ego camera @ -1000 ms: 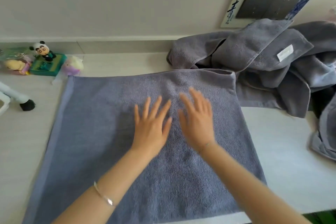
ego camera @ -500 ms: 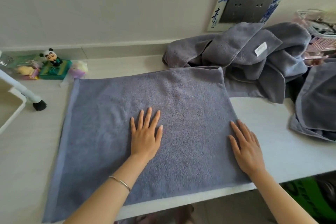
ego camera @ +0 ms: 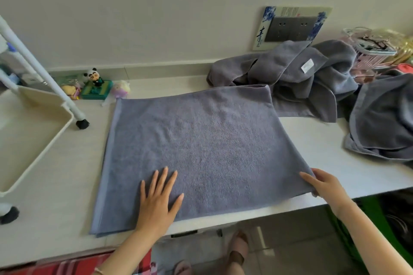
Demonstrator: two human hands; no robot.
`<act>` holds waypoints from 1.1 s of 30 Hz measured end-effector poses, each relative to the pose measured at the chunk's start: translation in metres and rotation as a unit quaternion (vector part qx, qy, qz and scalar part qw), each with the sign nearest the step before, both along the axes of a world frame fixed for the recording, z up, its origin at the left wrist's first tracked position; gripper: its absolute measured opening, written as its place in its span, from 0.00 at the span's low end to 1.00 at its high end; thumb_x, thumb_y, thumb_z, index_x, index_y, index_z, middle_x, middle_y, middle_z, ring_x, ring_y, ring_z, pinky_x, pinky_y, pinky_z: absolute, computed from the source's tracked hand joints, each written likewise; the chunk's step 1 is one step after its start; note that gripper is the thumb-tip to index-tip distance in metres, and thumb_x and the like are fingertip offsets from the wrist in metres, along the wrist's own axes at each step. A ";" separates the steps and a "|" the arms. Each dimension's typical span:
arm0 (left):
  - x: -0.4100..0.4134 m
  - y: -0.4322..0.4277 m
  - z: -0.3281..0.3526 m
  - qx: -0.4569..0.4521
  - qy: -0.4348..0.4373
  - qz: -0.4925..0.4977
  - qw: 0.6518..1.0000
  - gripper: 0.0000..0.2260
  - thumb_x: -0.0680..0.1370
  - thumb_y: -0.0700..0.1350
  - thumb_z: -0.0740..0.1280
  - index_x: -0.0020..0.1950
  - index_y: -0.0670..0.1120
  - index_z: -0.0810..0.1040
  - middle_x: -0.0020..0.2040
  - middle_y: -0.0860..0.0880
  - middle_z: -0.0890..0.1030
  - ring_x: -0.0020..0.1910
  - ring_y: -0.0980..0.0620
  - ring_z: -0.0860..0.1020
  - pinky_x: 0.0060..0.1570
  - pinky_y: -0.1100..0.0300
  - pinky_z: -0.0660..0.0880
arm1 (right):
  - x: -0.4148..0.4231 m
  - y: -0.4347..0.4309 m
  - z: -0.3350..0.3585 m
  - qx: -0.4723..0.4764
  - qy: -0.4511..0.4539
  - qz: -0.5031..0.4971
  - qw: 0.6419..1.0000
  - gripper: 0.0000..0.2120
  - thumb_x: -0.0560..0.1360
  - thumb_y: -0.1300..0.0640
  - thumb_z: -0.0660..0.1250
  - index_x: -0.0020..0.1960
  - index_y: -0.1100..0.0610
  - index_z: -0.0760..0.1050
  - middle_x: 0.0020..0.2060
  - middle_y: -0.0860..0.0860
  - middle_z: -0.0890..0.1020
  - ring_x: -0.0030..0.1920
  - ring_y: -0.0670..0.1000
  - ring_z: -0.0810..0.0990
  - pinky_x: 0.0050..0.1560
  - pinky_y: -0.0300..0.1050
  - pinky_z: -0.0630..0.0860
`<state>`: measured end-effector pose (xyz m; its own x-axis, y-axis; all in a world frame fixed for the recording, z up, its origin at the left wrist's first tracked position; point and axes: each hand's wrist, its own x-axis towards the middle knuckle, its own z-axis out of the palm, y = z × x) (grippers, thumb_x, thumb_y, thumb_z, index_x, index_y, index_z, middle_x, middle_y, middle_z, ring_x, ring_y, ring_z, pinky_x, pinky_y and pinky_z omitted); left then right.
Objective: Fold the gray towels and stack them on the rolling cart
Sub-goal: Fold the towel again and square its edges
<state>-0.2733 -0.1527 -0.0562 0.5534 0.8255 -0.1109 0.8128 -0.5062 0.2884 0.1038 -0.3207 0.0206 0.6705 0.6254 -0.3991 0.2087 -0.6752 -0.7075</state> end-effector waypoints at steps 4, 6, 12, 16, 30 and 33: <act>-0.041 0.003 0.000 0.000 -0.064 0.080 0.995 0.33 0.78 0.66 0.45 0.71 0.46 0.69 0.71 0.44 0.69 0.71 0.40 0.64 0.67 0.39 0.58 | -0.033 0.023 0.037 0.113 0.073 -0.008 0.991 0.08 0.77 0.52 0.65 0.50 0.54 0.80 0.47 0.59 0.82 0.45 0.58 0.76 0.52 0.52 0.75; -0.061 0.005 0.004 0.005 -0.123 0.149 0.981 0.27 0.76 0.60 0.62 0.68 0.45 0.73 0.68 0.42 0.72 0.69 0.38 0.67 0.67 0.41 0.61 | -0.057 0.049 0.052 0.171 0.083 0.002 0.982 0.08 0.77 0.54 0.65 0.50 0.56 0.81 0.48 0.58 0.83 0.48 0.57 0.79 0.55 0.54 0.76; -0.110 0.001 0.020 -0.010 -0.082 0.278 0.957 0.25 0.66 0.47 0.78 0.61 0.43 0.77 0.58 0.41 0.76 0.55 0.37 0.73 0.53 0.45 0.71 | -0.181 0.145 0.083 0.262 0.056 0.151 0.951 0.16 0.76 0.56 0.67 0.35 0.66 0.74 0.27 0.49 0.70 0.34 0.42 0.67 0.38 0.40 0.65; -0.129 0.000 0.030 -0.100 -0.196 0.283 0.934 0.23 0.68 0.39 0.76 0.60 0.43 0.75 0.51 0.44 0.78 0.50 0.44 0.77 0.46 0.59 0.73 | -0.289 0.170 0.050 0.238 -0.023 0.317 0.918 0.13 0.75 0.58 0.68 0.39 0.67 0.77 0.31 0.57 0.78 0.34 0.45 0.73 0.39 0.44 0.69; -0.159 -0.010 0.022 -0.221 -0.342 0.414 0.814 0.08 0.74 0.36 0.70 0.43 0.46 0.74 0.37 0.45 0.81 0.33 0.54 0.80 0.36 0.64 0.75 | -0.381 0.134 -0.058 0.226 -0.124 0.373 0.891 0.06 0.71 0.55 0.70 0.41 0.57 0.74 0.35 0.47 0.74 0.38 0.47 0.71 0.35 0.37 0.64; -0.160 -0.011 0.019 -0.258 -0.358 0.413 0.797 0.07 0.75 0.32 0.68 0.41 0.42 0.75 0.35 0.44 0.80 0.28 0.55 0.80 0.30 0.69 0.75 | -0.378 0.147 -0.050 0.310 -0.140 0.311 0.887 0.03 0.71 0.58 0.69 0.39 0.57 0.77 0.34 0.49 0.77 0.34 0.46 0.73 0.33 0.36 0.68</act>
